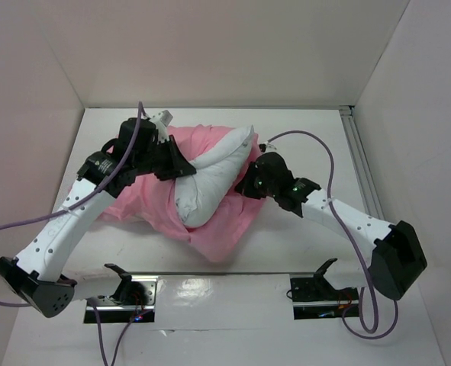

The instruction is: Put the pillow into the pillowcase

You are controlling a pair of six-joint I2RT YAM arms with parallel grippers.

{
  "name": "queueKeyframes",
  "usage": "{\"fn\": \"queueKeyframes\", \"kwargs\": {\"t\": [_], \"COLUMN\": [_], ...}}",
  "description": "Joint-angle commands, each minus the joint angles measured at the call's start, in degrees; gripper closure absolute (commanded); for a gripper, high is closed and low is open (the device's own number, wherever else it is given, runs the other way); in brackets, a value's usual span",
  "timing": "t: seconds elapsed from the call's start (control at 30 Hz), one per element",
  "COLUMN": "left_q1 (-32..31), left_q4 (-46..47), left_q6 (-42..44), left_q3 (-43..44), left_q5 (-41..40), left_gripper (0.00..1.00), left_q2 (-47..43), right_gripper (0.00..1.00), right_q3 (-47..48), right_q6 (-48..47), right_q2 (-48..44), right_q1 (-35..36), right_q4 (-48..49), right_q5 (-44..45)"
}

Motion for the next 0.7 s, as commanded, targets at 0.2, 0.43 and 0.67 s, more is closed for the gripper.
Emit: {"fn": "queueKeyframes", "kwargs": {"t": [0.2,0.43,0.67], "left_q1": [1.8,2.5,2.5], "left_q4": [-0.2,-0.2,-1.8], "left_q6": [-2.9,-3.9,3.3], "left_q3": [-4.5,-4.0,-4.5], "left_q5": [-18.1,-21.2,-12.8], "left_gripper": [1.0,1.0,1.0], "left_q2": [1.4,3.5,9.8], "right_gripper": [0.97,1.0,1.0], "right_q3": [-0.2,-4.3,-4.0], "right_q6": [-1.7,-1.2,-0.6], "right_q2": [-9.0,-11.2,-11.0], "right_q1": [-1.9,-3.1,-3.7], "right_q4": [-14.8,-21.4,-17.6], "right_q5": [3.9,8.2,10.2]}}
